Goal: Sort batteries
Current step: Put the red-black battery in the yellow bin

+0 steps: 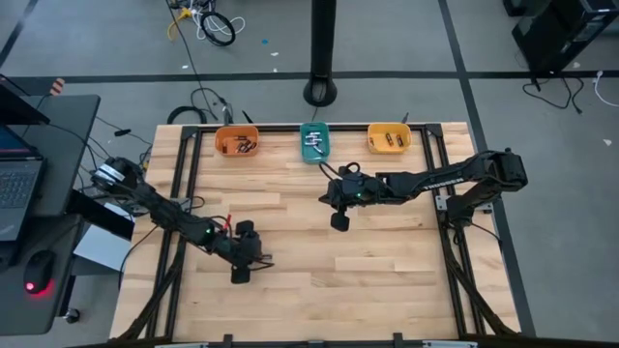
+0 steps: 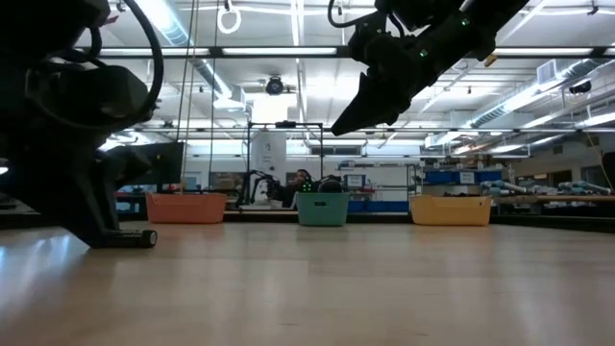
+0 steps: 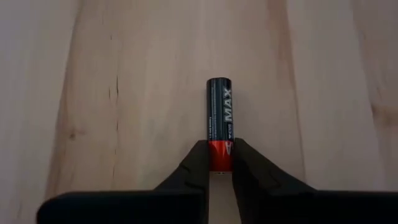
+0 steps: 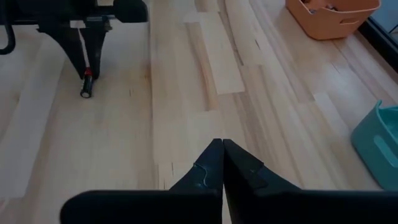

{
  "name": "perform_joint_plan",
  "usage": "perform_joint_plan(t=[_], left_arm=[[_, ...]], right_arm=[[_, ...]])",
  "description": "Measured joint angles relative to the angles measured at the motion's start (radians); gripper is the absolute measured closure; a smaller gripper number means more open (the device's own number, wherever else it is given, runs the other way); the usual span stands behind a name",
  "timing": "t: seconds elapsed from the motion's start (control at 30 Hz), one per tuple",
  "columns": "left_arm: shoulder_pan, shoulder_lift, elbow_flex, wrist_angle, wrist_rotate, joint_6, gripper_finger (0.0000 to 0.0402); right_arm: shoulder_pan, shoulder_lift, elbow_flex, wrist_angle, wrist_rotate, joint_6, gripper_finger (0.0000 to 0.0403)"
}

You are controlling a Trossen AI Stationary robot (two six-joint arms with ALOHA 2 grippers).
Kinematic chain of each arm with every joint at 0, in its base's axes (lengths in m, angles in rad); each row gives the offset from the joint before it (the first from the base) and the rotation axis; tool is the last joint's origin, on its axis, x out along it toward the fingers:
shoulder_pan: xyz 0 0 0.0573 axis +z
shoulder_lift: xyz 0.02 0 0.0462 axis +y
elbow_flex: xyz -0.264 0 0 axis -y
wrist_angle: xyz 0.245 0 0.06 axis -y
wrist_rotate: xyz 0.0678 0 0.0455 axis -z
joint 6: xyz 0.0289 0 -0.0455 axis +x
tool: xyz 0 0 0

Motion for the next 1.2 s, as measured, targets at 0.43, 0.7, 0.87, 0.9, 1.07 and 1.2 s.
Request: perform_joint_plan(t=[0.43,0.7,0.87,0.9,1.07,1.2], left_arm=[[0.197,-0.038,0.022,0.175,-0.071,0.258,0.0356],[0.404,-0.039,-0.085,0.661,0.066,0.363,0.0356],[0.529,-0.031,-0.179,1.047,0.205,0.307,0.0356],[0.542,-0.031,-0.188,1.087,0.23,0.288,0.0356],[0.553,-0.031,-0.188,1.244,0.28,0.282,0.0356],[0.552,-0.031,-0.188,1.342,0.283,0.285,0.0356]], right_arm=[[0.028,-0.073,-0.016,-0.047,0.045,-0.05,0.0391],[0.031,-0.069,-0.289,0.525,0.033,-0.058,0.0394],[0.04,-0.064,-0.399,0.836,0.088,0.006,0.038],[0.04,-0.064,-0.403,0.879,0.089,0.022,0.0375],[0.041,-0.064,-0.361,0.954,0.071,0.04,0.0343],[0.048,-0.064,-0.292,0.957,0.041,0.038,0.0306]])
